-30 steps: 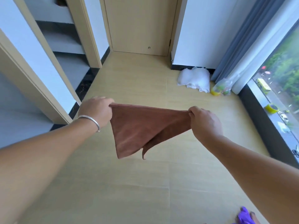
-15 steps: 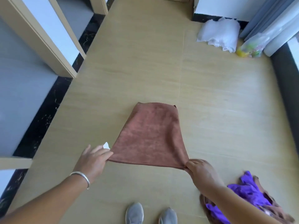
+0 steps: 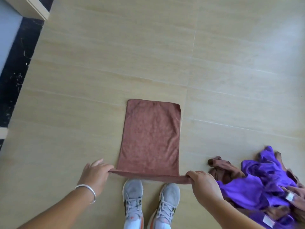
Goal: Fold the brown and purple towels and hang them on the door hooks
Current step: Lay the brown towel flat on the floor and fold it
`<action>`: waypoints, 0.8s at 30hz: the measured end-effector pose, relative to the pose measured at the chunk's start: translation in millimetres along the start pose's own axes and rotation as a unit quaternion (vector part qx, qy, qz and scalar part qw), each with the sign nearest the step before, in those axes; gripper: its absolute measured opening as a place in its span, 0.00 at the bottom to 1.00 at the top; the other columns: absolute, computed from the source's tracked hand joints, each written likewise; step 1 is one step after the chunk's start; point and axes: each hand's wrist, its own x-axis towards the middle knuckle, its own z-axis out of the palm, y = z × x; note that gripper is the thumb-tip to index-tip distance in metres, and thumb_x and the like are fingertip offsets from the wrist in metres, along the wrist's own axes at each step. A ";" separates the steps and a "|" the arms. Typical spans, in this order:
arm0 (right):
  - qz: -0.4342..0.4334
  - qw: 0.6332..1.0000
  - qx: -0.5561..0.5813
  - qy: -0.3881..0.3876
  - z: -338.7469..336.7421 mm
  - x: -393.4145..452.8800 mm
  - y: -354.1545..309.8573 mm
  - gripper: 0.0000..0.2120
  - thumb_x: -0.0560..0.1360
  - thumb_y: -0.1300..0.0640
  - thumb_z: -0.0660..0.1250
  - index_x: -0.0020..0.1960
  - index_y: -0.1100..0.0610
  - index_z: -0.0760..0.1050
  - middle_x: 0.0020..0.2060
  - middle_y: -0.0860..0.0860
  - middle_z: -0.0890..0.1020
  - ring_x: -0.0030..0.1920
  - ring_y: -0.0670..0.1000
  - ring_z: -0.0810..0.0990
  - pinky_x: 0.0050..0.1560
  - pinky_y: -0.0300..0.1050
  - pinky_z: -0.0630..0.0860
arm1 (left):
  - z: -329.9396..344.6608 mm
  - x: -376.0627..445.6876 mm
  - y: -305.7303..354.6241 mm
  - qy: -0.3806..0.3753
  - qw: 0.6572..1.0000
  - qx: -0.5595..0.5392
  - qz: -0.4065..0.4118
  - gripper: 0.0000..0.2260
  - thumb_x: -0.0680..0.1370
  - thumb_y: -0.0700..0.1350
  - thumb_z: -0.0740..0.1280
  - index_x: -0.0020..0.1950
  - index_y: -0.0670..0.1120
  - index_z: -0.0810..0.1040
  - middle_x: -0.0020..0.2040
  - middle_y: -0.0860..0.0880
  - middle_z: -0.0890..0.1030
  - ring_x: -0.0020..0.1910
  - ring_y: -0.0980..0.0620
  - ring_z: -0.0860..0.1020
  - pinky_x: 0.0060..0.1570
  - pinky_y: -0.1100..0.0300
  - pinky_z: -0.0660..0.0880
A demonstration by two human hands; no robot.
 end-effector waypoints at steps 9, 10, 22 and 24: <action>0.115 0.965 0.179 0.153 -35.2 168.6 12.7 0.05 0.76 0.52 0.67 0.49 0.52 0.80 0.44 0.53 0.84 0.48 0.58 0.80 0.42 0.45 0.71 | -24.7 170.2 -7.2 0.078 0.983 -0.134 -0.102 0.06 0.75 0.43 0.71 0.52 0.47 0.83 0.46 0.47 0.85 0.47 0.45 0.81 0.45 0.57 0.73; 0.124 0.960 0.183 0.174 -37.6 195.1 16.0 0.06 0.76 0.52 0.67 0.50 0.51 0.80 0.45 0.53 0.84 0.49 0.58 0.80 0.42 0.45 0.70 | -25.5 198.8 -9.4 0.083 0.981 -0.140 -0.105 0.06 0.76 0.43 0.70 0.52 0.47 0.83 0.47 0.47 0.84 0.48 0.45 0.81 0.46 0.57 0.73; -0.168 0.962 -0.072 0.203 92.2 336.6 27.5 0.29 0.75 0.41 0.62 0.72 0.50 0.65 0.73 0.53 0.67 0.73 0.55 0.65 0.71 0.56 0.62 | 137.8 303.4 14.6 0.135 0.980 0.072 0.125 0.29 0.77 0.63 0.53 0.76 0.51 0.64 0.76 0.44 0.62 0.74 0.44 0.63 0.70 0.42 0.60; -0.210 0.956 -0.130 0.158 105.3 340.8 43.7 0.32 0.75 0.36 0.58 0.73 0.50 0.66 0.74 0.55 0.66 0.73 0.56 0.65 0.70 0.56 0.59 | 163.0 296.8 1.2 0.099 0.981 0.087 0.140 0.30 0.78 0.65 0.51 0.76 0.51 0.64 0.77 0.44 0.60 0.75 0.45 0.61 0.70 0.41 0.58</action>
